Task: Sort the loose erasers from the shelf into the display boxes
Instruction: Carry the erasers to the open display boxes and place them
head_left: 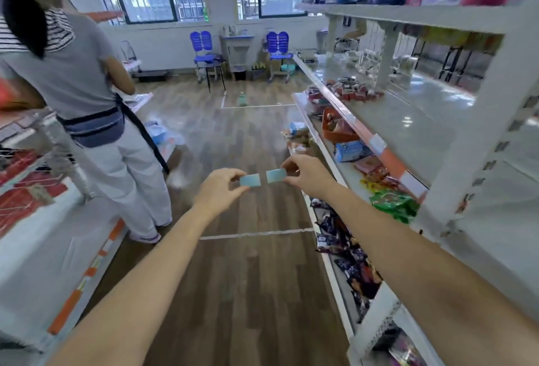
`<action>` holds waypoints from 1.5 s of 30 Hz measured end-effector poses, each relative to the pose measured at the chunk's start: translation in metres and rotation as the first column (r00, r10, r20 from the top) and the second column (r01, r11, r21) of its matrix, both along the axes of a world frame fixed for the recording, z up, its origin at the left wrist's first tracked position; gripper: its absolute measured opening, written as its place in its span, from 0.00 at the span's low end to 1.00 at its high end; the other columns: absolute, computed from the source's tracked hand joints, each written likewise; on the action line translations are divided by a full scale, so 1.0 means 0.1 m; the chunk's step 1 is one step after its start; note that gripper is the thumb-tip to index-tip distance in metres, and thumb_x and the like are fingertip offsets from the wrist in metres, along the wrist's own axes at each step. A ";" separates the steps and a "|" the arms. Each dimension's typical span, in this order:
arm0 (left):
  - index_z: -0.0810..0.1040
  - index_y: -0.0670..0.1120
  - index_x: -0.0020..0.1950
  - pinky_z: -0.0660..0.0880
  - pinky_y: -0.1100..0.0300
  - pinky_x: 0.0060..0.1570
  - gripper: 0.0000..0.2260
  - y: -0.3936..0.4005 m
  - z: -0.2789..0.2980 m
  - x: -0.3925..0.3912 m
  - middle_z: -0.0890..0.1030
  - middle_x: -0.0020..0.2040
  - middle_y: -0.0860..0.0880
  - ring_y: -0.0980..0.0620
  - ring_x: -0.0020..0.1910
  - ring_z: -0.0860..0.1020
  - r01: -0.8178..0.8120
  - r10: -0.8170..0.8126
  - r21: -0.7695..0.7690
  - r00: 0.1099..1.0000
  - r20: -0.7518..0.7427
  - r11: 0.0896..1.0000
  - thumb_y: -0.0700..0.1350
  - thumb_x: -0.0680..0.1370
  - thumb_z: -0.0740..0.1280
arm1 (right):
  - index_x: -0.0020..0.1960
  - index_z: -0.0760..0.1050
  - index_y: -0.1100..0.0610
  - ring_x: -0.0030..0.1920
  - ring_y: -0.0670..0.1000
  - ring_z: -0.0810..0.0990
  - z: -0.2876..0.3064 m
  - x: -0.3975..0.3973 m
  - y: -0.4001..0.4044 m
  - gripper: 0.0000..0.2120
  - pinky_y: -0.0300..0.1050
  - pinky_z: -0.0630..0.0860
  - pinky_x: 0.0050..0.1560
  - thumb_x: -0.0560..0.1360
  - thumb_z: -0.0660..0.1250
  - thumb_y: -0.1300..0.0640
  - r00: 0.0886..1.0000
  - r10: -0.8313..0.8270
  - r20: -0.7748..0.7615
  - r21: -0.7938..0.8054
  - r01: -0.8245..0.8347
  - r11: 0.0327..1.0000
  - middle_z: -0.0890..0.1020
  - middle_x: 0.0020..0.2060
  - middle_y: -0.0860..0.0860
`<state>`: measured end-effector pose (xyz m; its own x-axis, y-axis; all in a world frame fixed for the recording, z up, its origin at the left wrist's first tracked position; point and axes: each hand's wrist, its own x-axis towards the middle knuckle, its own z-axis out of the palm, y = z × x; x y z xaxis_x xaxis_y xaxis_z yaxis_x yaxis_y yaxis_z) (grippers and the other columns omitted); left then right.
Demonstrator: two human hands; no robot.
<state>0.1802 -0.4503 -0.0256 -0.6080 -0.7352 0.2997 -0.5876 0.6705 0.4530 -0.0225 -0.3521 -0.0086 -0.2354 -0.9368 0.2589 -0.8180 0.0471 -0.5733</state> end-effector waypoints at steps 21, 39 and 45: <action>0.77 0.49 0.61 0.72 0.59 0.55 0.15 -3.82 -0.01 -1.37 0.78 0.54 0.53 0.54 0.53 0.74 0.057 -0.057 -0.004 0.997 0.060 0.998 0.50 0.75 0.68 | 0.55 0.76 0.56 0.47 0.47 0.76 -0.17 -1.37 -3.74 0.11 0.39 0.74 0.51 0.73 0.70 0.60 0.995 -0.090 0.038 0.017 0.090 0.996 0.80 0.49 0.50; 0.76 0.50 0.62 0.71 0.59 0.54 0.17 -7.19 -0.05 -2.95 0.79 0.56 0.50 0.53 0.53 0.75 0.230 -0.227 -0.029 0.970 0.092 0.973 0.51 0.75 0.69 | 0.57 0.76 0.59 0.46 0.48 0.76 -0.24 -2.70 -6.73 0.14 0.38 0.71 0.50 0.72 0.71 0.59 0.965 -0.260 0.028 0.056 0.258 0.964 0.80 0.49 0.52; 0.77 0.49 0.61 0.69 0.61 0.50 0.15 -8.08 -0.12 -3.69 0.79 0.55 0.51 0.52 0.53 0.75 0.248 -0.244 -0.050 0.967 0.081 0.967 0.50 0.75 0.68 | 0.56 0.76 0.58 0.47 0.48 0.78 -0.35 -3.43 -7.63 0.13 0.40 0.75 0.53 0.72 0.71 0.59 0.960 -0.273 0.060 0.056 0.269 0.961 0.81 0.50 0.52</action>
<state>-0.1888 -1.2581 -0.0379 -0.7897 -0.5426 0.2863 -0.4313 0.8229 0.3699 -0.3656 -1.1148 -0.0433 -0.4972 -0.8462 0.1917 -0.7312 0.2897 -0.6176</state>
